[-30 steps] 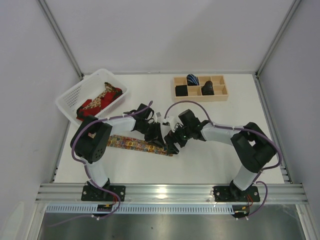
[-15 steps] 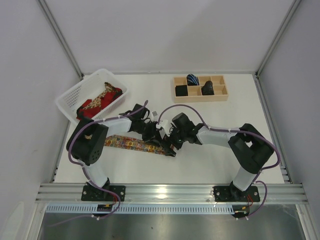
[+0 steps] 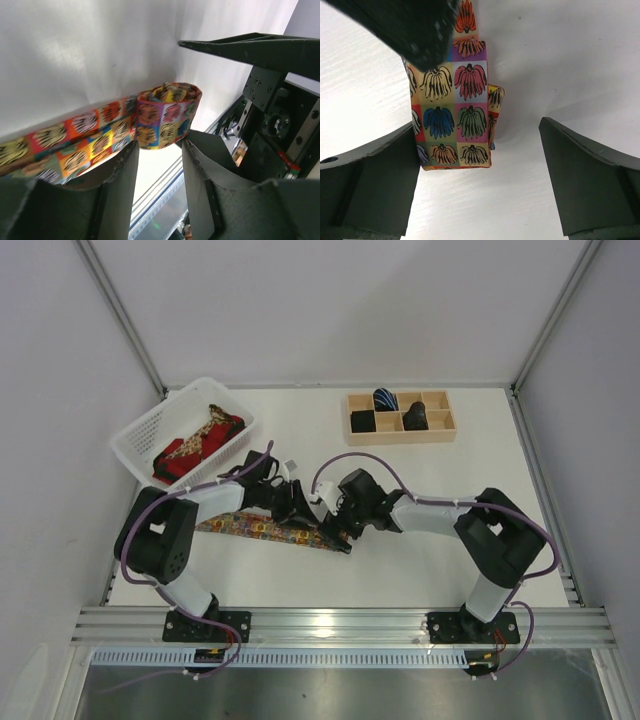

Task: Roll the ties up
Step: Roll the tie

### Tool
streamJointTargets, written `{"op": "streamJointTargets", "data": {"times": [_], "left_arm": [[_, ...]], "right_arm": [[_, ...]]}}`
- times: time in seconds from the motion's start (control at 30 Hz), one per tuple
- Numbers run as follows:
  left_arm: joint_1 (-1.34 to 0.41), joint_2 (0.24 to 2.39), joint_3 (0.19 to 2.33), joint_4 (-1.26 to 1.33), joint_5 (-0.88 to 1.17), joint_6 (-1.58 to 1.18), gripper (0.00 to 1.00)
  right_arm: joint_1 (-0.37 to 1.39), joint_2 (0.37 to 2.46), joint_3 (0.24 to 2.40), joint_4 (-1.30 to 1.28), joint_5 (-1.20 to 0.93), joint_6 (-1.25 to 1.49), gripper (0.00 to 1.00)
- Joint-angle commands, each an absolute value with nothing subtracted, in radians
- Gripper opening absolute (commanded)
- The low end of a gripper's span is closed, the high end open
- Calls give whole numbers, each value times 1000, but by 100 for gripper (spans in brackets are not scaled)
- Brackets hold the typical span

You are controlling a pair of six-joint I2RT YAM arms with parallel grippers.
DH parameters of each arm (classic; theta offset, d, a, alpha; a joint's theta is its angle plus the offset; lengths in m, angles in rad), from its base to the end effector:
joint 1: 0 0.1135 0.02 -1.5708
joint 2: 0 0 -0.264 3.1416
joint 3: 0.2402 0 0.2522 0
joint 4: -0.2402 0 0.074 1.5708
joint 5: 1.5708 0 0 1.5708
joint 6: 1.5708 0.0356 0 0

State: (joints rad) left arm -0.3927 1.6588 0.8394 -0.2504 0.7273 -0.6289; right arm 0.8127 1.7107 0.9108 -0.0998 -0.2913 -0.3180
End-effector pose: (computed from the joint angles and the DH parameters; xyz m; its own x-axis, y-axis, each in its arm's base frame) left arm 0.2705 -0.1377 0.1502 -0.9970 -0.0626 -0.0454 -0.0069 0.6567 -0.7541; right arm 0.2248 0.2523 0.1564 -0.2556 -0.7055 -0.6610 -0.9457 0.3246 0.0192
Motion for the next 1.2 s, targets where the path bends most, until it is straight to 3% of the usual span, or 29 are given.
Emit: {"op": "streamJointTargets", "data": {"times": [0.0,0.47,0.67,1.17], "left_arm": [[-350,1598,799,-210,755,-650,46],[-305,1614,713,-176,729,-681,44],[-305,1643,709,-187,713,-661,41],[-305,1651,710,-178,713,-666,40]], "right_arm": [[824,1739,951,-112,-279,-351,100],[891,1756,945,-112,-212,-357,100],[870,1749,960,-130,-311,-304,100],[887,1755,957,-115,-321,-281,100]]}}
